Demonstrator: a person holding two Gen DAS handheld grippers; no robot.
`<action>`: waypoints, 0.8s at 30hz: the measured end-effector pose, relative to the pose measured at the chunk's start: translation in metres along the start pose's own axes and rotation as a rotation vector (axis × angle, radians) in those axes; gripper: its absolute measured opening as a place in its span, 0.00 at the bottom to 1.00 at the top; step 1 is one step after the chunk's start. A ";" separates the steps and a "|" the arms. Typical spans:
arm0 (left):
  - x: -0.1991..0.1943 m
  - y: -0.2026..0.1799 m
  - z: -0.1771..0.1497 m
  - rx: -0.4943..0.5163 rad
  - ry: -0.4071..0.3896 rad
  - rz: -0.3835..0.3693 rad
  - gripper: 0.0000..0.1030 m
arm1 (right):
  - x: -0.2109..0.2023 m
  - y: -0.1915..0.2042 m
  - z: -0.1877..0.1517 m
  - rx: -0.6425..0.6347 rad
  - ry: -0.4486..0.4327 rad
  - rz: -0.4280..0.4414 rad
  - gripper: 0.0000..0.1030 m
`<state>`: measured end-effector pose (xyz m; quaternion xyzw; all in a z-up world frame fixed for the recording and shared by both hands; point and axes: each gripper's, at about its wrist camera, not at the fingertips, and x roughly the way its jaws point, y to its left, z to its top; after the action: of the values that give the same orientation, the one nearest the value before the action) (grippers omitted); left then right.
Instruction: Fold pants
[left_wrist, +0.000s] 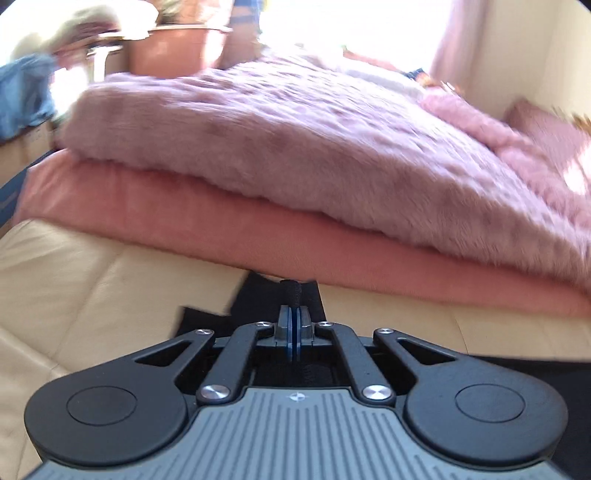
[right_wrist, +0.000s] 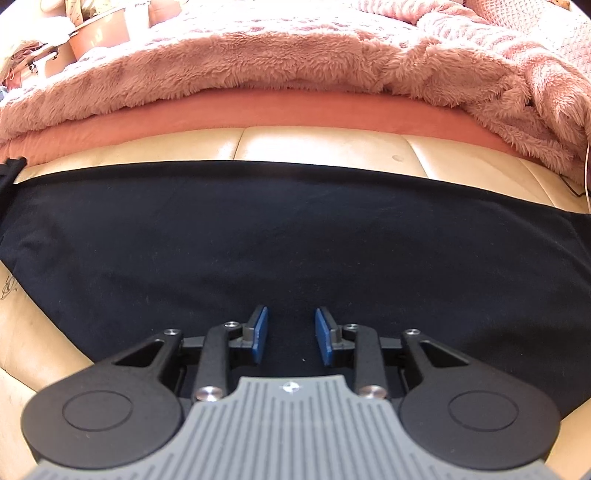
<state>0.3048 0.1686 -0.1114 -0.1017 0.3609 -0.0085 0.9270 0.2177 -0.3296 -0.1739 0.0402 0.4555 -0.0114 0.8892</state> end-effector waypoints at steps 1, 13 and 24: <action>-0.006 0.011 -0.002 -0.046 0.005 0.006 0.01 | 0.000 0.000 0.000 -0.001 0.000 -0.001 0.25; -0.007 0.079 -0.047 -0.345 0.124 0.097 0.01 | 0.002 0.001 0.004 -0.015 0.019 0.002 0.24; 0.003 0.073 -0.044 -0.307 0.162 0.110 0.01 | 0.025 0.098 0.082 -0.227 -0.011 0.301 0.23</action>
<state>0.2733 0.2314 -0.1588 -0.2213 0.4365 0.0891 0.8675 0.3043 -0.2383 -0.1402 0.0071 0.4380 0.1729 0.8822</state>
